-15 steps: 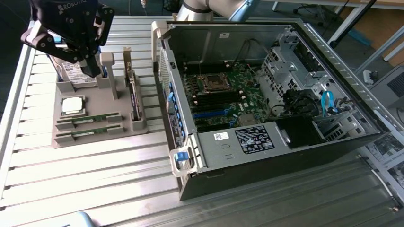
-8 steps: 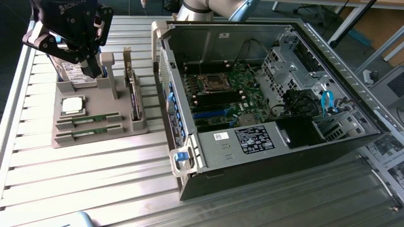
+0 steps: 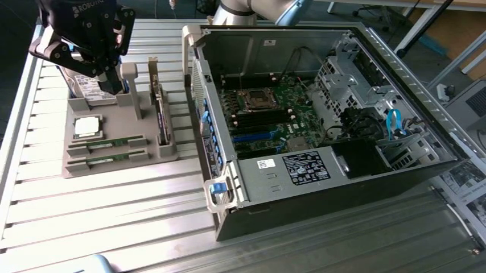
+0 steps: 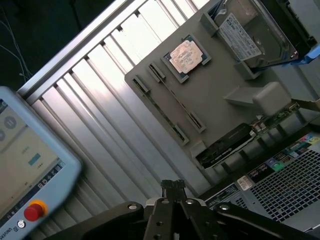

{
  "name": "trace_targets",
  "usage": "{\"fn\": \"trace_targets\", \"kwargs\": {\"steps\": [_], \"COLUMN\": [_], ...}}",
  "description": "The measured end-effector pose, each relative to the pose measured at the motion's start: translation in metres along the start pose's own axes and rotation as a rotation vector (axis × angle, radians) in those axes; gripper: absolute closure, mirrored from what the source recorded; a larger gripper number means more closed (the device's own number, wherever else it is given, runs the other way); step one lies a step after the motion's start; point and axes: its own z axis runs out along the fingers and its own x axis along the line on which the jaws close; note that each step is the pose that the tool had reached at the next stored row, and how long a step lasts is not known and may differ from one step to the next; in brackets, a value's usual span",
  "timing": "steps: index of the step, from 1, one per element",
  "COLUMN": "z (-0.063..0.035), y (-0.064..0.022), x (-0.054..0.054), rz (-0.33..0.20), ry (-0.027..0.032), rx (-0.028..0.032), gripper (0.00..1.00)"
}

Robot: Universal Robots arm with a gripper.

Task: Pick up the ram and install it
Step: 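Pick up the ram and move it above insertion slot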

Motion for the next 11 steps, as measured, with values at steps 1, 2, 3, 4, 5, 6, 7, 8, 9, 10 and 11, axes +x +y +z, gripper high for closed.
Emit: {"fn": "trace_targets", "kwargs": {"steps": [1,2,3,4,5,6,7,8,9,10,11], "z": [0.0000,0.0000,0.0000,0.0000,0.0000,0.0000,0.0000,0.0000,0.0000,0.0001,0.0001], "y": [0.0000,0.0000,0.0000,0.0000,0.0000,0.0000,0.0000,0.0000,0.0000,0.0000,0.0000], "x": [0.0000,0.0000,0.0000,0.0000,0.0000,0.0000,0.0000,0.0000,0.0000,0.0000,0.0000], "rz": [-0.006,-0.012,-0.018,-0.023,-0.029,-0.036,-0.042,-0.049,-0.061,-0.066,-0.074], "ry": [0.0007,0.0013,0.0018,0.0022,0.0027,0.0033,0.0038,0.0045,0.0056,0.0061,0.0068], "rx": [0.0016,0.0031,0.0044,0.0056,0.0069,0.0085,0.0100,0.0117,0.0145,0.0158,0.0176], "gripper": [0.90,0.90,0.90,0.90,0.90,0.90,0.90,0.90,0.90,0.90,0.90]}}
